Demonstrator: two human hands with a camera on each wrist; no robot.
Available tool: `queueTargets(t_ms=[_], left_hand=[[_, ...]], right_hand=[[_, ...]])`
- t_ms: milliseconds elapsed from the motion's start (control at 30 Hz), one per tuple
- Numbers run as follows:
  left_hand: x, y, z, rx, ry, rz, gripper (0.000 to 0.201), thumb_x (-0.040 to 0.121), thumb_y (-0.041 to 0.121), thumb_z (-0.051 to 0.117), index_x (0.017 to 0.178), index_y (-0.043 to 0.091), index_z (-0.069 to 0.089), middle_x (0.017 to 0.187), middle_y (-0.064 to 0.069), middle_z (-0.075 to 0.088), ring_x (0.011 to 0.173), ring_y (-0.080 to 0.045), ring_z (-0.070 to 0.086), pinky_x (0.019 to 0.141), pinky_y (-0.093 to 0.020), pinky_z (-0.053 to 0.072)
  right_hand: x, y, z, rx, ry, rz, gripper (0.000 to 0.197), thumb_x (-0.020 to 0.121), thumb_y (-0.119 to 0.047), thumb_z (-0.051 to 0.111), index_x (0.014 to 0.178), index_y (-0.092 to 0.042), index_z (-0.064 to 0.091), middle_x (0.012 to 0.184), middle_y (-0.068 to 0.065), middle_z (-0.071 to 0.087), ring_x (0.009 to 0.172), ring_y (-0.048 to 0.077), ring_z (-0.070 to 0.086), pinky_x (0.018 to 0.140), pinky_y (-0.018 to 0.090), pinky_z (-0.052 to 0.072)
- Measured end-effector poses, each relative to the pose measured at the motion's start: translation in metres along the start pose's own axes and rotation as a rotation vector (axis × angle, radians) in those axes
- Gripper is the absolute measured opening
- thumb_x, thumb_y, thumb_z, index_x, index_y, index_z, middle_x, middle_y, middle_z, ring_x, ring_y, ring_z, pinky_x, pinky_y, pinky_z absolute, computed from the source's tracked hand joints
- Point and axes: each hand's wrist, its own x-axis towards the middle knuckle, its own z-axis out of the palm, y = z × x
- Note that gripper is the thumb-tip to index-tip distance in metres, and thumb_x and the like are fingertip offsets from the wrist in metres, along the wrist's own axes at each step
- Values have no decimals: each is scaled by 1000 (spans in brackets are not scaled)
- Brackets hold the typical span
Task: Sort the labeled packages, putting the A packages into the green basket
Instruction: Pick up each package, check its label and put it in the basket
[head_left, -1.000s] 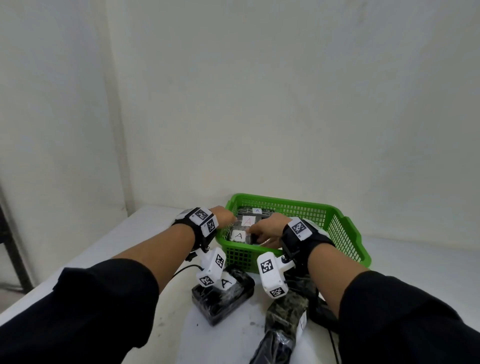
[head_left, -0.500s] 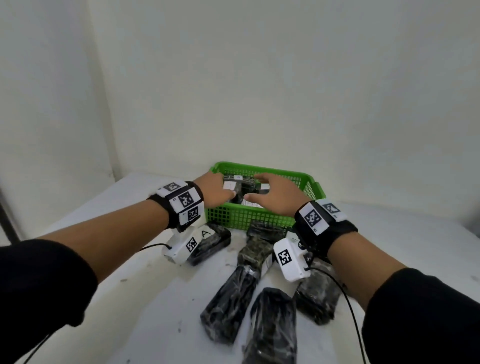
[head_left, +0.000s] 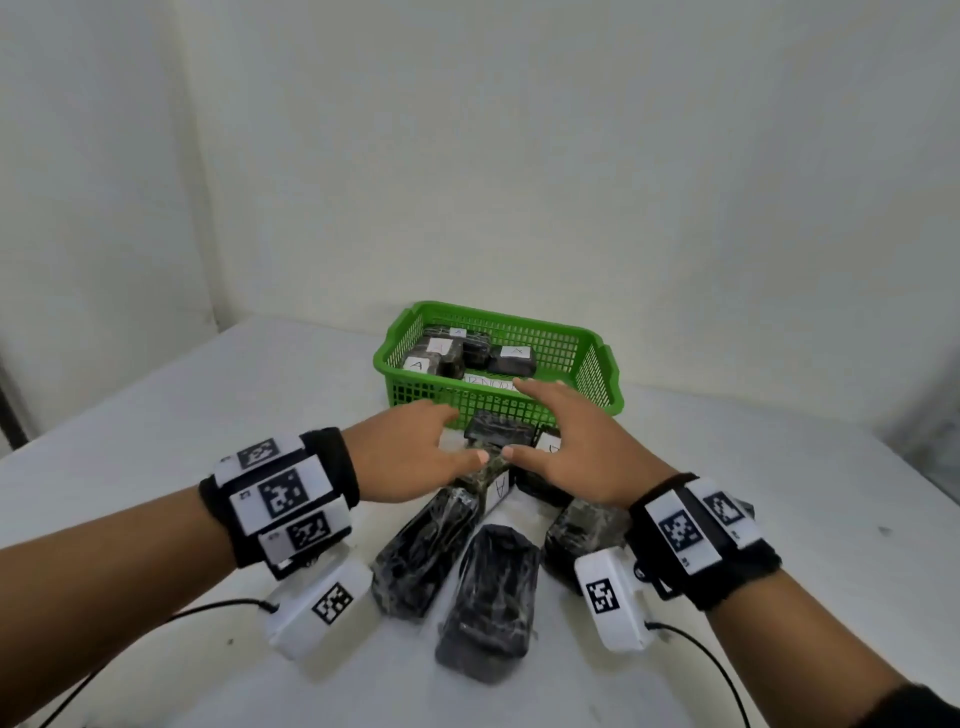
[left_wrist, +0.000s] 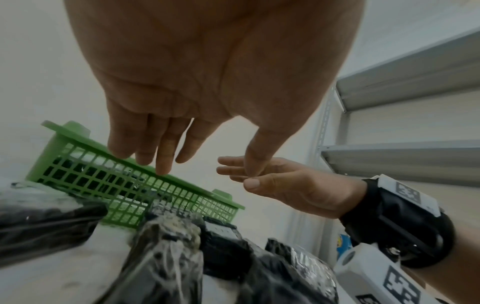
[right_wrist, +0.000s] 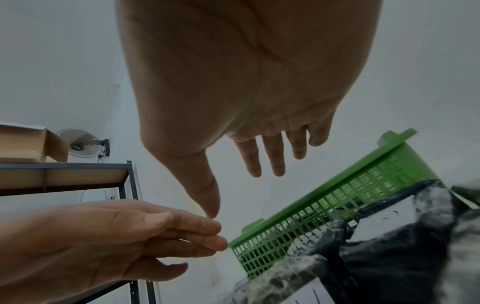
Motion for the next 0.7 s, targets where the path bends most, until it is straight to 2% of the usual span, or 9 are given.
queueTargets(t_ms=[100, 200, 300, 367, 467, 533, 633, 700], left_hand=[[-16, 6, 11, 39, -5, -31, 76, 93, 65, 44, 151, 16, 36, 153, -4, 42, 137, -19, 44, 111, -35, 38], [-33, 17, 18, 32, 32, -23, 68, 94, 61, 46, 144, 15, 44, 146, -5, 49, 133, -19, 47, 108, -30, 38], [-46, 23, 27, -30, 50, 19, 51, 94, 57, 49, 133, 24, 53, 128, 1, 60, 116, -15, 56, 96, -26, 43], [-51, 26, 36, -44, 63, 39, 49, 90, 63, 49, 125, 29, 55, 113, 5, 61, 104, -13, 57, 90, -28, 46], [-58, 33, 49, -27, 64, 33, 48, 86, 69, 50, 103, 24, 56, 95, 9, 55, 89, -10, 55, 81, -28, 47], [-63, 41, 54, 13, 33, 41, 57, 83, 75, 48, 104, 23, 59, 98, 3, 59, 92, -12, 54, 83, -31, 48], [-68, 52, 60, 105, -22, 79, 50, 85, 72, 49, 106, 28, 58, 104, 0, 63, 101, -16, 49, 89, -33, 44], [-68, 53, 64, 163, -18, 108, 50, 83, 72, 50, 109, 30, 57, 106, 2, 63, 103, -17, 48, 90, -34, 44]], right_hand=[[-14, 1, 6, -13, 3, -3, 85, 94, -55, 68, 163, -32, 25, 171, -5, 25, 161, 17, 10, 129, 41, 15], [-24, -1, 10, -15, 14, -3, 85, 94, -55, 67, 164, -33, 24, 172, -7, 23, 161, 16, 8, 129, 40, 13], [-36, -4, 14, -6, 38, -15, 83, 94, -54, 67, 163, -33, 25, 171, -10, 23, 161, 15, 8, 128, 38, 12], [-43, -6, 16, 4, 34, -21, 83, 95, -54, 67, 163, -35, 25, 172, -11, 22, 161, 14, 6, 128, 38, 11], [-52, -7, 17, 18, 19, -25, 81, 94, -52, 68, 162, -36, 28, 171, -12, 23, 161, 13, 7, 128, 35, 11], [-58, -7, 16, 20, -1, -38, 78, 94, -48, 69, 161, -37, 31, 169, -13, 26, 160, 12, 11, 126, 30, 12], [-68, -8, 19, 3, -58, -89, 70, 95, -33, 69, 158, -34, 39, 167, -12, 32, 156, 7, 22, 119, 17, 11], [-74, -8, 22, 13, -127, -119, 66, 93, -24, 69, 155, -31, 46, 165, -12, 36, 153, 4, 26, 119, 14, 11]])
